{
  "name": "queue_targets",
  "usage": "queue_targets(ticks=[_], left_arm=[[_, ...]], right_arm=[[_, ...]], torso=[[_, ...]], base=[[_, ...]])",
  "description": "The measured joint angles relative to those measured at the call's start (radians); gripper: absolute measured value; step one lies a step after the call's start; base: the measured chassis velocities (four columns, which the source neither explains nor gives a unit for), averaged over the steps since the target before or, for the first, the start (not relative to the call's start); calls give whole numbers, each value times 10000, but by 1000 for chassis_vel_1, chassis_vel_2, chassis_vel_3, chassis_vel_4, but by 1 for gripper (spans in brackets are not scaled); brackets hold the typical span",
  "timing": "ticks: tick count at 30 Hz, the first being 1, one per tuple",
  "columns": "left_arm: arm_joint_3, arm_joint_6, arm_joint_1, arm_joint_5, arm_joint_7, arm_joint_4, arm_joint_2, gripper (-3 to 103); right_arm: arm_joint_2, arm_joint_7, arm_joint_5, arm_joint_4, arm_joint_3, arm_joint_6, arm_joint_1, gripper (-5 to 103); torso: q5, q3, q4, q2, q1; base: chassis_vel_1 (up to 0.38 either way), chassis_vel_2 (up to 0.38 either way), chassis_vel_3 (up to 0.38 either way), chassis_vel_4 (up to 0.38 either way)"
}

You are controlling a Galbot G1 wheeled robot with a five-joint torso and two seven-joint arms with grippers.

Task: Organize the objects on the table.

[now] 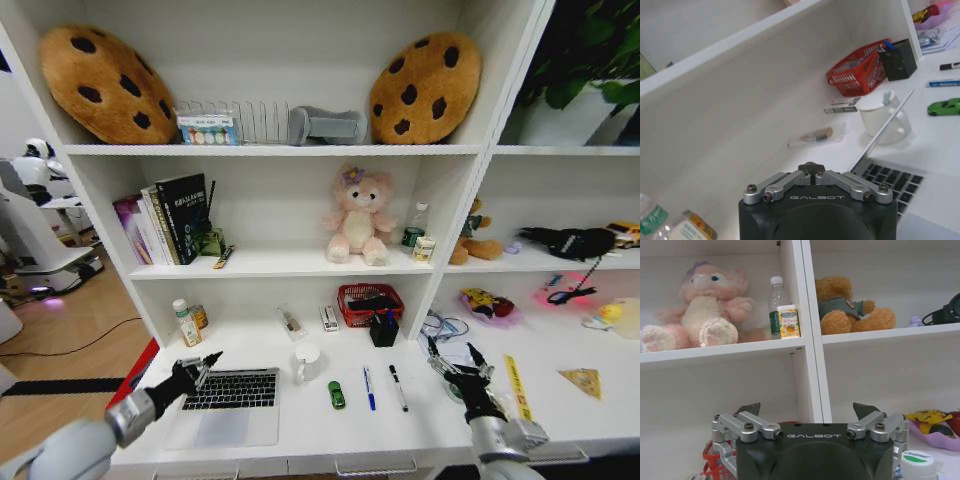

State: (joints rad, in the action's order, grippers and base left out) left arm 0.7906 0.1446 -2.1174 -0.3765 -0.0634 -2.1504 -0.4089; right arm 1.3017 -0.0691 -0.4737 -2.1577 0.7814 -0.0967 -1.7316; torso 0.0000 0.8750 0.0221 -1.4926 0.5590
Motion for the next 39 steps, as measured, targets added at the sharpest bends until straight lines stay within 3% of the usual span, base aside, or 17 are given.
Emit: queue_targets(ticks=[3,8,13,15,16,17,19,20,21,23,24,25,26,29,31,32,39], left_arm=[[-387,108,-124,553,6,85,-417,0],[-2733,307,630,1879,28,747,-1583,0],[-3442,383,1075,2267,-22,1130,-2261,0],[-3309,397,1071,2219,-82,1132,-2438,-1],[-3099,404,1045,2090,-132,1081,-2602,3],[-2714,405,982,1776,-192,875,-2896,15],[-2385,405,950,1516,-245,664,-3169,15],[-2037,405,930,1182,-339,366,-3556,25],[-2037,405,930,1182,-339,366,-3556,25],[-1466,389,921,609,-514,-165,-4421,36],[-1466,389,921,609,-514,-165,-4421,36],[-1240,371,896,402,-568,-397,-4908,36],[-983,370,854,256,-622,-607,-5542,46],[-754,392,800,157,-654,-689,-6111,52],[-245,469,756,-192,-667,-699,-6844,63],[-245,469,756,-192,-667,-699,-6844,63],[1438,601,592,-1623,-658,-593,-7390,89]], right_arm=[[-6,-44,33,-32,-96,82,53,100],[-6,-145,296,-147,-389,265,37,100],[-34,-187,422,-278,-381,314,-180,100],[-45,-188,446,-309,-365,314,-244,100],[-53,-185,462,-340,-347,314,-307,100],[-54,-166,482,-380,-343,302,-380,100],[-54,-150,511,-394,-356,282,-427,100],[-53,-127,569,-416,-389,244,-483,100],[-53,-127,569,-416,-389,244,-483,100],[-57,-100,649,-478,-435,176,-604,100],[-57,-100,649,-478,-435,176,-604,100],[-64,-85,677,-517,-439,137,-685,100],[-87,-40,728,-554,-424,50,-829,100],[-130,12,788,-557,-367,-66,-987,100],[-233,60,849,-548,-266,-230,-1176,100],[-233,60,849,-548,-266,-230,-1176,100],[-636,120,976,-679,-108,-460,-1570,100]], torso=[[-3,0,-2,0,0],[-8,1,1,1,1],[-6,1,4,1,1],[-5,1,5,1,0],[-3,1,5,1,1],[-2,1,6,1,1],[-2,1,4,2,1],[-2,1,5,3,2],[-2,1,5,3,2],[-2,1,4,3,3],[-2,1,4,3,3],[-3,1,4,3,3],[-2,2,3,3,3],[-3,1,3,3,3],[-4,1,3,3,2],[-4,1,3,3,2],[-5,1,3,2,2]], base=[[0,0,0,0],[0,0,0,0],[0,0,0,0],[0,0,0,0],[0,0,0,0],[0,0,0,0],[0,0,0,0],[0,0,0,0],[0,0,0,0],[0,0,0,0],[0,0,0,0],[0,0,0,0],[0,0,0,0],[0,0,0,0],[0,0,0,0],[0,0,0,0],[0,0,0,0]])
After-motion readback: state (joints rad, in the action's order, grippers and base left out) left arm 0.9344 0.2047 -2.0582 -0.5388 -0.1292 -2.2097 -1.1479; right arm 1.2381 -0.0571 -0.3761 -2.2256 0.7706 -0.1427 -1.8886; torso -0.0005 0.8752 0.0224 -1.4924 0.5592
